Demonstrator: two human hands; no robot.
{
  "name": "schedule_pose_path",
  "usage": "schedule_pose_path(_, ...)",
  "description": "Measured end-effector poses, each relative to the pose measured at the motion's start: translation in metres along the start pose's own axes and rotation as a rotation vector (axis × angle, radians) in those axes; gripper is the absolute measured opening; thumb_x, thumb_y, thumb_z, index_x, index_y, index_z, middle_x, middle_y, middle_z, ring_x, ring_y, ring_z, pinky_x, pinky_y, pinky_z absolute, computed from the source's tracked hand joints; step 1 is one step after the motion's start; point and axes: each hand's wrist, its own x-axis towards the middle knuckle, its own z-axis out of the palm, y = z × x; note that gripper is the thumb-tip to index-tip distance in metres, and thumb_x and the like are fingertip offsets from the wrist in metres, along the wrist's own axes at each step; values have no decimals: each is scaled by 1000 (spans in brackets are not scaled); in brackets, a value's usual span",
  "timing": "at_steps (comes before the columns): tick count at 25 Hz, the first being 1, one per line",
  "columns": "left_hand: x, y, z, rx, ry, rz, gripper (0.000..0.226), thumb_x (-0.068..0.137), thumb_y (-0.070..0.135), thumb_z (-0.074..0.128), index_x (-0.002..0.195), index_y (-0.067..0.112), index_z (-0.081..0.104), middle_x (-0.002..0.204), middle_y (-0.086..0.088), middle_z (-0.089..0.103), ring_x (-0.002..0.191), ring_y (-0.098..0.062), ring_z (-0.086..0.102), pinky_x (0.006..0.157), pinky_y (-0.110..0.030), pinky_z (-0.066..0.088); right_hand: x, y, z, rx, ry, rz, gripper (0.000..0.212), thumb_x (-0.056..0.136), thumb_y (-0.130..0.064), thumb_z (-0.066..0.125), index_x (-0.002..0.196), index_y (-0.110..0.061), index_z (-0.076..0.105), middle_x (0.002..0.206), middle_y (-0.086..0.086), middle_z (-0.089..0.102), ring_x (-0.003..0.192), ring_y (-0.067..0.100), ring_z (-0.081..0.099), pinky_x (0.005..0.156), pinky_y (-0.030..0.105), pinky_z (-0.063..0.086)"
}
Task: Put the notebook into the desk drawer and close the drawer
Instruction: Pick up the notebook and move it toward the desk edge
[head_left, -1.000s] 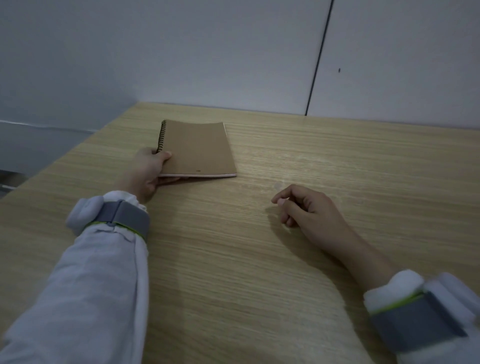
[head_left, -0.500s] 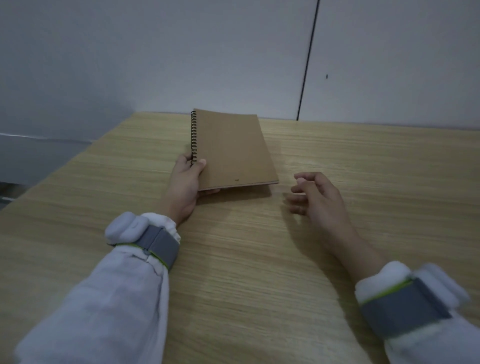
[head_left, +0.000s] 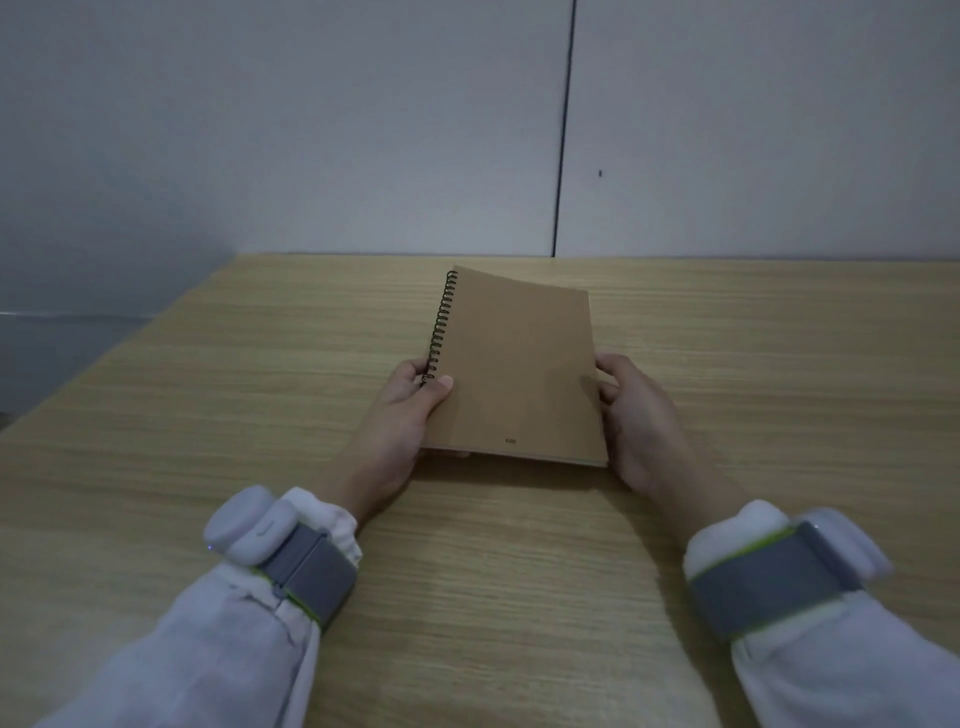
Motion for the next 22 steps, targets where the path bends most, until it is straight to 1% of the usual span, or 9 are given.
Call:
schedule_pose_path(2,-6,-1,3,12,-37,-19,17,91,9,42,108,12,45,82,-7,57,46,-7,60,31,-24,47,-1,-1,-2,-27,15,-9,34,87,-32,52,114,-13,57,102,11,68,87,26,65,70,38,58)
schedule_pose_path(5,-12,-2,9,46,-104,-49,12,91,10,42,99,17,48,83,-7,58,48,-9,61,32,-25,48,-7,-6,-9,-77,65,-84,30,88,-29,53,115,-16,53,88,2,66,73,16,63,49,27,56)
schedule_pose_path(6,-14,-2,10,50,-117,-54,12,91,9,42,98,17,48,82,-7,59,48,-9,60,33,-25,48,-7,-7,-10,-90,67,-101,32,89,-29,52,118,-15,50,88,0,65,73,14,62,48,25,55)
schedule_pose_path(8,-17,-3,15,48,-130,-49,14,89,7,42,94,18,51,79,-4,62,52,-9,61,39,-23,51,-10,-9,-15,-120,79,-144,36,90,-28,51,122,-13,46,89,-1,63,73,12,61,50,24,54)
schedule_pose_path(11,-20,-5,14,40,-121,0,20,86,3,43,89,18,55,69,5,70,57,-5,63,49,-15,51,-10,-10,-15,-207,114,-204,34,92,-24,47,123,-9,43,83,-4,60,69,9,58,46,20,51)
schedule_pose_path(14,-23,-7,21,22,-132,36,21,85,2,42,85,19,55,65,9,71,56,-4,63,49,-14,50,-17,-15,-20,-213,113,-228,26,94,-22,45,118,-13,43,81,-2,61,67,11,58,43,17,50)
schedule_pose_path(17,-27,-6,29,6,-100,75,20,87,10,41,81,20,58,64,7,69,57,-5,61,51,-17,50,-24,-20,-27,-180,105,-238,19,94,-21,45,112,-16,43,80,0,62,66,13,58,44,19,51)
schedule_pose_path(19,-30,-8,34,13,-79,85,29,90,19,39,75,19,63,64,4,67,59,-8,60,55,-20,50,-28,-23,-32,-179,109,-241,20,94,-20,44,113,-16,43,81,1,62,67,13,59,48,21,52)
schedule_pose_path(22,-32,-11,44,-41,-28,16,39,92,24,37,69,16,67,57,6,70,51,-3,62,48,-16,49,-36,-28,-44,-185,117,-232,21,94,-21,45,114,-16,43,81,1,62,68,13,59,51,24,53)
